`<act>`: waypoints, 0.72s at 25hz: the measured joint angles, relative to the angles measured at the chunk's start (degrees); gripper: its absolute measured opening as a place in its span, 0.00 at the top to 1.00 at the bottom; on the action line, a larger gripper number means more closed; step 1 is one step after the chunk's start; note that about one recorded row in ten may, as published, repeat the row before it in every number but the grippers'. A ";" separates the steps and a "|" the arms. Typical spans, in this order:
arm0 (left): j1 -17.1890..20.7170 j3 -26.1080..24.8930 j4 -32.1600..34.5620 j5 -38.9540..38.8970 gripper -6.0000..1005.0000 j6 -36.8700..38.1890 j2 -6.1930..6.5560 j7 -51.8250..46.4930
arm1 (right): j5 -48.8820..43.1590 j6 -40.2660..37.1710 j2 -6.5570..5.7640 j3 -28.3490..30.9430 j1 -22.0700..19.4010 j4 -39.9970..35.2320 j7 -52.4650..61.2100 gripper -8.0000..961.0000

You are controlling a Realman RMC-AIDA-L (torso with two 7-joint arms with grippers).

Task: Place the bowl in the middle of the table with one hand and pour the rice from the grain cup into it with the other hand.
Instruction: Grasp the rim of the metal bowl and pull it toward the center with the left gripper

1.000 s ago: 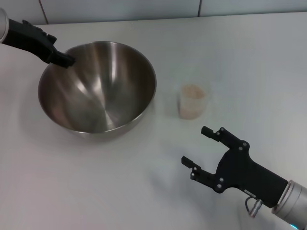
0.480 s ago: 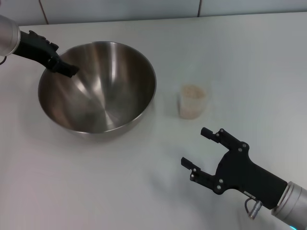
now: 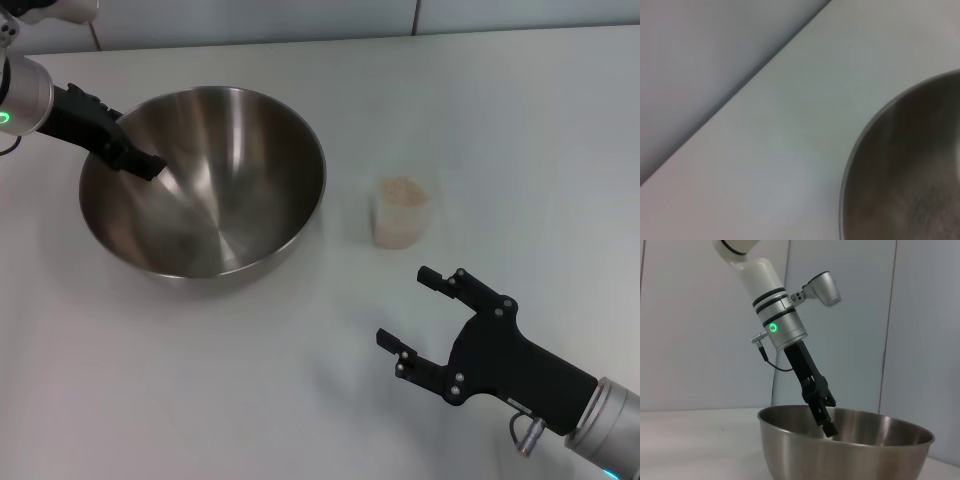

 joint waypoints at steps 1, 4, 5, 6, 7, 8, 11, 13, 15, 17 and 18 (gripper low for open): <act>0.03 0.17 -0.19 0.04 0.21 -0.12 -0.01 0.00 | -0.01 0.00 0.00 0.00 0.02 0.00 0.00 0.18; 0.12 0.79 -0.57 0.26 0.23 -0.75 -0.07 0.00 | -0.02 -0.03 0.00 0.00 0.04 0.00 0.00 0.18; 0.14 0.96 -0.69 0.36 0.23 -1.01 -0.09 0.01 | -0.02 -0.03 0.00 0.00 0.05 0.00 0.00 0.18; 0.15 1.08 -1.02 0.51 0.23 -1.44 -0.10 0.01 | -0.02 -0.03 0.00 0.00 0.04 0.00 0.00 0.18; 0.05 1.14 -1.50 0.66 0.24 -1.97 -0.10 -0.01 | -0.02 -0.03 0.00 0.00 0.04 0.00 0.00 0.18; -0.11 1.18 -2.09 0.88 0.24 -2.37 -0.08 -0.07 | -0.02 -0.03 0.00 0.00 0.02 0.00 0.01 0.18; -1.15 1.08 -4.46 2.14 0.34 -3.64 0.09 -0.62 | -0.02 -0.15 0.00 0.00 -0.02 0.00 0.00 0.18; -1.35 0.90 -4.69 2.50 0.40 -3.87 0.09 -0.69 | -0.02 -0.30 0.00 0.00 -0.03 0.00 0.00 0.18; -1.41 0.78 -4.71 2.61 0.47 -4.24 0.09 -0.70 | -0.01 -0.37 0.00 0.00 0.04 0.08 0.00 0.18; -1.44 0.76 -4.72 2.57 0.54 -4.21 0.16 -0.67 | -0.02 -0.38 0.00 0.00 0.06 0.09 0.00 0.18; -1.44 0.76 -4.72 2.57 0.57 -4.21 0.16 -0.67 | -0.02 -0.38 0.00 0.00 0.06 0.09 0.00 0.18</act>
